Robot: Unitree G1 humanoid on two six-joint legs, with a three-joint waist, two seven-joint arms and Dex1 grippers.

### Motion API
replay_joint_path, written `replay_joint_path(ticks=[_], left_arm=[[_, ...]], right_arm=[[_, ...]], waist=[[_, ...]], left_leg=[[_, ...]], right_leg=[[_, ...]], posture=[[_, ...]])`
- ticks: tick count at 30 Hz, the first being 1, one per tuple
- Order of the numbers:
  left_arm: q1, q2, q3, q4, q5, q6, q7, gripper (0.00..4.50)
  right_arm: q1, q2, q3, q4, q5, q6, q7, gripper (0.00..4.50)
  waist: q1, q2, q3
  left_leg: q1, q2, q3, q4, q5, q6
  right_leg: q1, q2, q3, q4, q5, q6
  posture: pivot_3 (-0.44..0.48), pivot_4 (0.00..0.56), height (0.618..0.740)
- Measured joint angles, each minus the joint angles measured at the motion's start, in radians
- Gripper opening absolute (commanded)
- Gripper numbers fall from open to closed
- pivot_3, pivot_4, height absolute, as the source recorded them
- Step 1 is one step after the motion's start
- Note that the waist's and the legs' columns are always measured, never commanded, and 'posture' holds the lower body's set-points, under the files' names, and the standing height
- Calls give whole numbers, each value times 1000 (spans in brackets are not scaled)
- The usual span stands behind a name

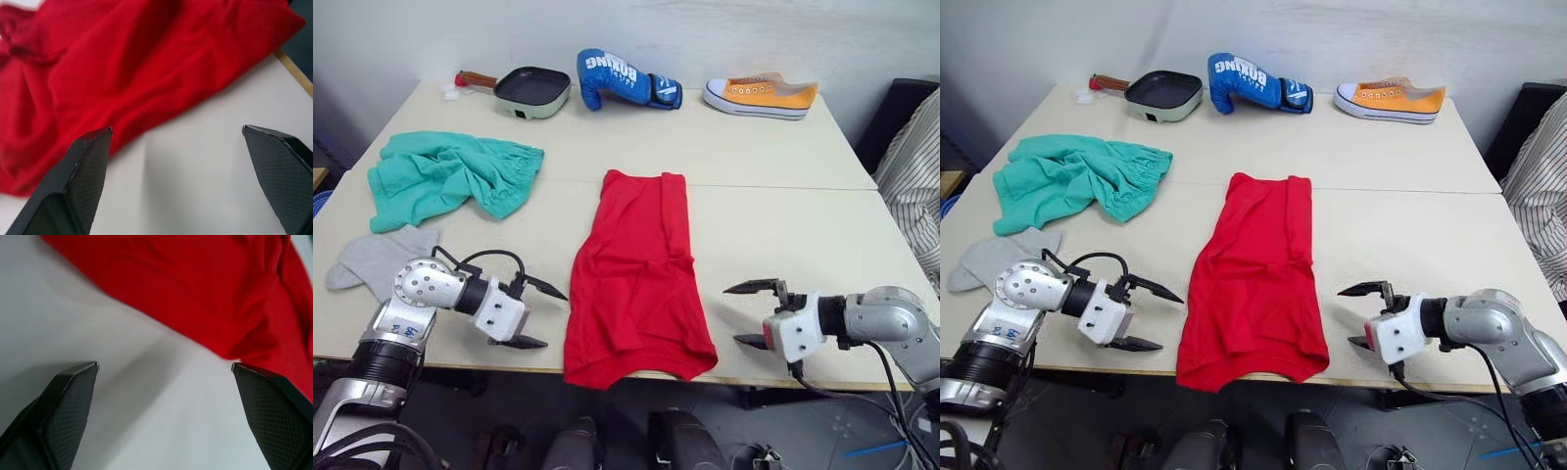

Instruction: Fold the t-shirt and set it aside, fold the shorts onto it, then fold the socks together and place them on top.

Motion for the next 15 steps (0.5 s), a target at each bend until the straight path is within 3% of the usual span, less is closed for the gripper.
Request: replay_joint_path(ticks=[6,7,9,15], left_arm=[[-20,-49,-37,44,30,-99,66,4466],[-25,-54,-45,47,33,-104,72,4286],[-32,-62,-65,49,39,-110,77,3810],[-24,-69,-105,50,36,-102,86,1871]], right_arm=[[-8,77,34,35,-72,-112,-87,4454],[-8,93,44,28,-72,-103,-91,4286],[-1,123,61,3,-68,-71,-96,3805],[42,173,118,-60,-32,48,-91,1691]], waist=[[-1,-1,0],[-1,-1,-1],[-1,-1,-1],[0,-1,0]], left_leg=[[18,1,0,-6,-2,4],[21,1,0,-7,-2,4],[24,1,0,-10,-2,4],[24,1,0,-12,0,1]], right_leg=[[19,0,0,-4,0,0],[20,0,0,-5,0,0],[23,0,0,-6,0,-1],[23,0,0,-5,0,-1]], posture=[[0,150,740],[0,150,740],[0,150,740],[0,150,740]])
